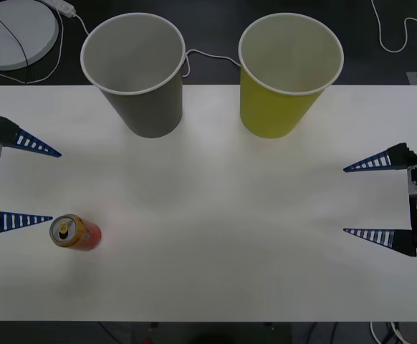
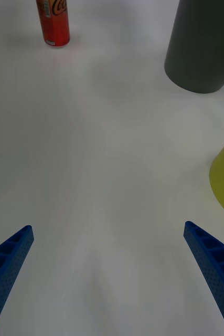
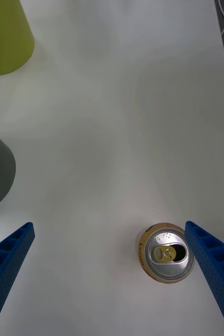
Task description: Put the can into the green bin and the plastic bottle into the gray bin
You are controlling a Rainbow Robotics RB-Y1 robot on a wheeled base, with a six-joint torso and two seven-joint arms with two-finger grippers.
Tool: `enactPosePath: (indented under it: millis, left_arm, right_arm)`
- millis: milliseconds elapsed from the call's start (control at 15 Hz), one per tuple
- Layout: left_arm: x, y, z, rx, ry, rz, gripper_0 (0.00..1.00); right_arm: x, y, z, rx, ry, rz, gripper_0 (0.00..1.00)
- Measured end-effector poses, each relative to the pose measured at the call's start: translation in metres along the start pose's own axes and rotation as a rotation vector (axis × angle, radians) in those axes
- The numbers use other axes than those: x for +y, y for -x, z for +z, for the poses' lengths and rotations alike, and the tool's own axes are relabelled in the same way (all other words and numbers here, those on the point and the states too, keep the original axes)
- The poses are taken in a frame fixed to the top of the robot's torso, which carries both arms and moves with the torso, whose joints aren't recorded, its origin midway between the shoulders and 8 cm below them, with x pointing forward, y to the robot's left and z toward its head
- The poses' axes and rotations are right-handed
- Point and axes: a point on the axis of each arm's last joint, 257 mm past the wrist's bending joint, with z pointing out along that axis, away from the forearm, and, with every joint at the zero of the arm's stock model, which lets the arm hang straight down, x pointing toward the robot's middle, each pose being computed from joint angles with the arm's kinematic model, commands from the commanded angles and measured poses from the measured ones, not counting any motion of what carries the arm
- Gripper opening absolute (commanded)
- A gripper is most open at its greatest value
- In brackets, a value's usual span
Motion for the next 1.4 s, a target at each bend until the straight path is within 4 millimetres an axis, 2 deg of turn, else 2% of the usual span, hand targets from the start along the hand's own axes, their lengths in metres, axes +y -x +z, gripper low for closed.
enactPosePath:
  millis: [267, 400, 667, 867, 1133, 1400]
  left_arm:
    - [0.0, 0.0, 0.0, 0.0, 0.0, 0.0, 1.0]
    - [-0.007, -0.004, 0.004, 0.002, -0.017, -0.013, 1.0]
    - [-0.012, -0.006, -0.006, 0.015, -0.052, -0.011, 1.0]
    - [-0.028, -0.01, -0.008, -0.052, -0.082, -0.08, 1.0]
    - [-0.045, -0.026, -0.008, -0.126, -0.087, -0.082, 1.0]
    - [-0.049, -0.049, -0.013, -0.168, -0.049, -0.078, 1.0]
  right_arm:
    - [0.0, 0.0, 0.0, 0.0, 0.0, 0.0, 1.0]
    - [0.0, 0.0, 0.0, 0.0, 0.0, 0.0, 1.0]
    - [0.0, 0.0, 0.0, 0.0, 0.0, 0.0, 1.0]
    - [0.0, 0.0, 0.0, 0.0, 0.0, 0.0, 1.0]
    - [0.0, 0.0, 0.0, 0.0, 0.0, 0.0, 1.0]
    - [0.0, 0.0, 0.0, 0.0, 0.0, 0.0, 1.0]
